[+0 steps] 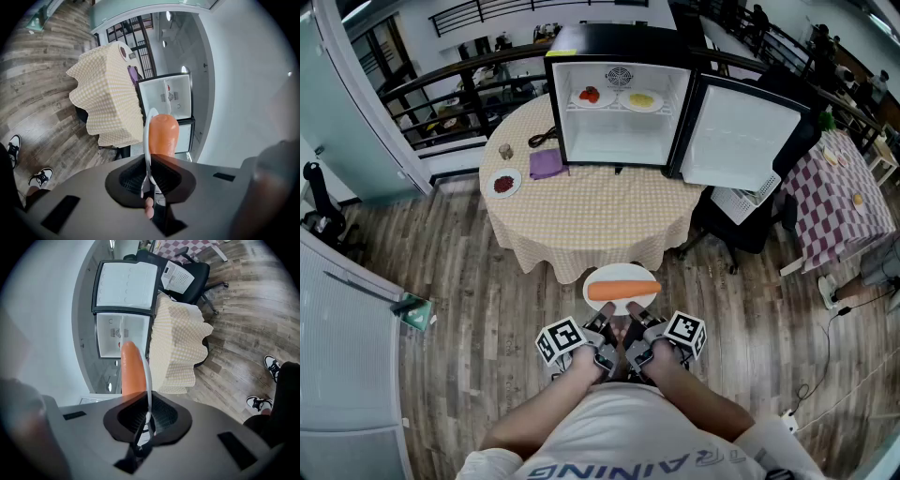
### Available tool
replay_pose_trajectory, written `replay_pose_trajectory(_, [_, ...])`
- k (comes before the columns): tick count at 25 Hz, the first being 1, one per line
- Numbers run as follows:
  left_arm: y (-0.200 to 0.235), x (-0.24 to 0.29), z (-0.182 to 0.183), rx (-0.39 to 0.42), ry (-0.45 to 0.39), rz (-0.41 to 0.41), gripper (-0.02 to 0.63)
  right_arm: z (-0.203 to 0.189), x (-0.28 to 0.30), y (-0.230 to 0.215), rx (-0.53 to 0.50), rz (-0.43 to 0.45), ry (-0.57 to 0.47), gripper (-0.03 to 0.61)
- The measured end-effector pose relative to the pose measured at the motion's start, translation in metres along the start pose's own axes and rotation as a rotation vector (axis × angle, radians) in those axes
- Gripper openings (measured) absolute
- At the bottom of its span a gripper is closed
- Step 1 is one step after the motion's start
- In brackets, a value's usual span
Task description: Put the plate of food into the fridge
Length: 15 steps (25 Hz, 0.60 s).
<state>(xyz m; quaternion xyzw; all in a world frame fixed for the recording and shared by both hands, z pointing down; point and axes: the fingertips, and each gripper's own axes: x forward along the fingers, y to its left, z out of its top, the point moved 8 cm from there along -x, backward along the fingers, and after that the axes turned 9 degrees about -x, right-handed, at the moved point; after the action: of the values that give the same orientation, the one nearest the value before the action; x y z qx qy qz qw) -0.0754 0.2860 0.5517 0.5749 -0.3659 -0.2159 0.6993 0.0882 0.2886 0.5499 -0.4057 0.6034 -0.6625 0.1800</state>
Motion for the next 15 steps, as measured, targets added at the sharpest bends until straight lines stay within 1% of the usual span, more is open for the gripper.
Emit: replay_pose_trajectory(15, [-0.0017,-0.0013,-0.0003,0.021,-0.004,-0.001,0.037,-0.0005,0.0001,0.0011,-0.003,0.008,0.005,0.034])
